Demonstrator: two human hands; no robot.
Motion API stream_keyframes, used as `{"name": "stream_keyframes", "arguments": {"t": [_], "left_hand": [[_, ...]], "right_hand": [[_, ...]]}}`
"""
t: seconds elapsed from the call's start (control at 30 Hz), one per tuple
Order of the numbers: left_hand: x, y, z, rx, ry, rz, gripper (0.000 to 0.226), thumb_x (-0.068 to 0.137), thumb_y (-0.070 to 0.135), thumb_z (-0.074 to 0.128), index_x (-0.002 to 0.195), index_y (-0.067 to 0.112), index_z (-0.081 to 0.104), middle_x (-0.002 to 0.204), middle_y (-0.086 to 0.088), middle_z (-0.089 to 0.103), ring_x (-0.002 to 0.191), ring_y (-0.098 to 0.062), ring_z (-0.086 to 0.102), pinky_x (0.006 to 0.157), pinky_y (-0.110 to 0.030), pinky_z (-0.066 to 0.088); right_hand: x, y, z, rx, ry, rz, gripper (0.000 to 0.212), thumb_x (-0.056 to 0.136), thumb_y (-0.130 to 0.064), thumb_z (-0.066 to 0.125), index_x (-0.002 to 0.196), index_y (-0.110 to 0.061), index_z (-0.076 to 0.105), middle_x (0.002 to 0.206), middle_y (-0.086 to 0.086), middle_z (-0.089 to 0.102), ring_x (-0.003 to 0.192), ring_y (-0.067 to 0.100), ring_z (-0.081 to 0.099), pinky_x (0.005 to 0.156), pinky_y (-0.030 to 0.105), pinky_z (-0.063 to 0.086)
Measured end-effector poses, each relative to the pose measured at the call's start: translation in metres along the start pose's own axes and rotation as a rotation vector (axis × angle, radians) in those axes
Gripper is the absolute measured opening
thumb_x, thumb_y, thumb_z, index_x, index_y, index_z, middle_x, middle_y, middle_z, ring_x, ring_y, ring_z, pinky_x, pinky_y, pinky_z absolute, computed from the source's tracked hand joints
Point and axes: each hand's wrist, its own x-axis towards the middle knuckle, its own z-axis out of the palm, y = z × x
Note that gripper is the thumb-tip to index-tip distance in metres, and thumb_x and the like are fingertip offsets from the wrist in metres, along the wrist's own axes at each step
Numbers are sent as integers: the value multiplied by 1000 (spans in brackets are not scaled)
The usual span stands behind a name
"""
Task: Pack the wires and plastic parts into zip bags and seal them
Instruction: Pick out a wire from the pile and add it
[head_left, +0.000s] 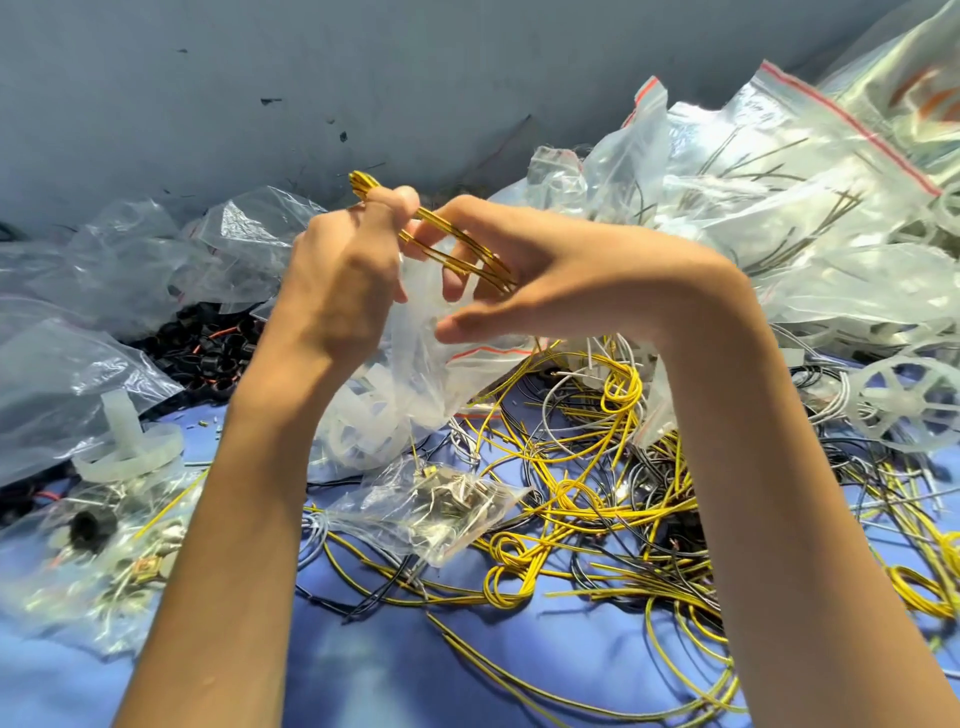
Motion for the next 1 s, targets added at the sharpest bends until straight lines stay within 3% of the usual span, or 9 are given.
{"name": "stream_keyframes", "arguments": {"t": [0.07, 0.2, 0.27, 0.43, 0.57, 0.73, 0.8, 0.9, 1.0], "left_hand": [[1, -1, -2, -9, 14, -15, 45, 75, 53, 35, 50, 31, 65, 53, 4, 58, 55, -10, 53, 78, -40, 48], [5, -1, -6, -53, 10, -23, 44, 75, 50, 35, 60, 22, 66, 86, -12, 71, 56, -9, 53, 71, -33, 49], [3, -2, -6, -54, 19, -12, 41, 74, 47, 36, 66, 20, 66, 84, -8, 71, 51, -2, 51, 62, -24, 47], [5, -2, -7, -49, -23, -34, 35, 72, 45, 38, 68, 21, 63, 82, 4, 69, 50, -1, 50, 57, -19, 43], [4, -2, -5, -37, -60, -33, 29, 69, 44, 42, 72, 24, 63, 81, 7, 68, 50, 3, 52, 49, -9, 40], [4, -7, -8, 140, -72, 35, 23, 68, 37, 50, 82, 28, 65, 81, 5, 66, 65, -5, 55, 78, -27, 50], [1, -7, -8, 200, -74, 80, 19, 74, 27, 56, 90, 28, 65, 93, 2, 69, 66, 0, 55, 77, -22, 51], [-1, -6, -7, 266, -82, 149, 26, 82, 6, 55, 95, 25, 66, 82, 13, 65, 48, 11, 47, 53, -2, 36], [-5, 0, -7, 293, -73, 176, 28, 82, 3, 53, 96, 22, 69, 57, 24, 54, 43, 9, 45, 46, -2, 30]], "right_hand": [[-2, 1, -3, -9, 4, -38, 43, 87, -14, 66, 126, -13, 48, 94, -5, 52, 72, 2, 48, 64, 19, 40], [-2, 5, -9, 31, 74, -106, 32, 92, -10, 59, 123, -17, 56, 92, 12, 60, 76, 23, 59, 71, 34, 48], [-2, 8, -11, 113, 93, -128, 26, 93, -11, 58, 118, -20, 60, 92, 16, 63, 69, 12, 60, 68, 26, 51], [-3, 14, -15, 252, 196, -133, 27, 94, -9, 57, 111, -29, 63, 84, -5, 68, 61, 0, 57, 55, 15, 47], [-6, 15, -19, 259, 264, -110, 25, 94, -6, 56, 109, -23, 68, 79, -4, 70, 52, 3, 49, 46, 10, 35], [-12, 22, -32, 105, 295, 6, 29, 86, 0, 55, 92, -20, 76, 75, 3, 72, 50, 6, 43, 42, 10, 30], [-17, 22, -35, 10, 273, 40, 27, 85, -3, 58, 87, -21, 76, 73, 0, 73, 47, 2, 45, 41, 10, 31], [-16, 20, -31, -108, 245, 68, 27, 84, -5, 59, 88, -24, 77, 69, -10, 73, 42, -4, 50, 41, 6, 33], [-4, 13, -18, -212, 169, 74, 28, 84, -7, 57, 93, -24, 77, 69, -14, 72, 44, -10, 55, 43, 5, 37]]}}
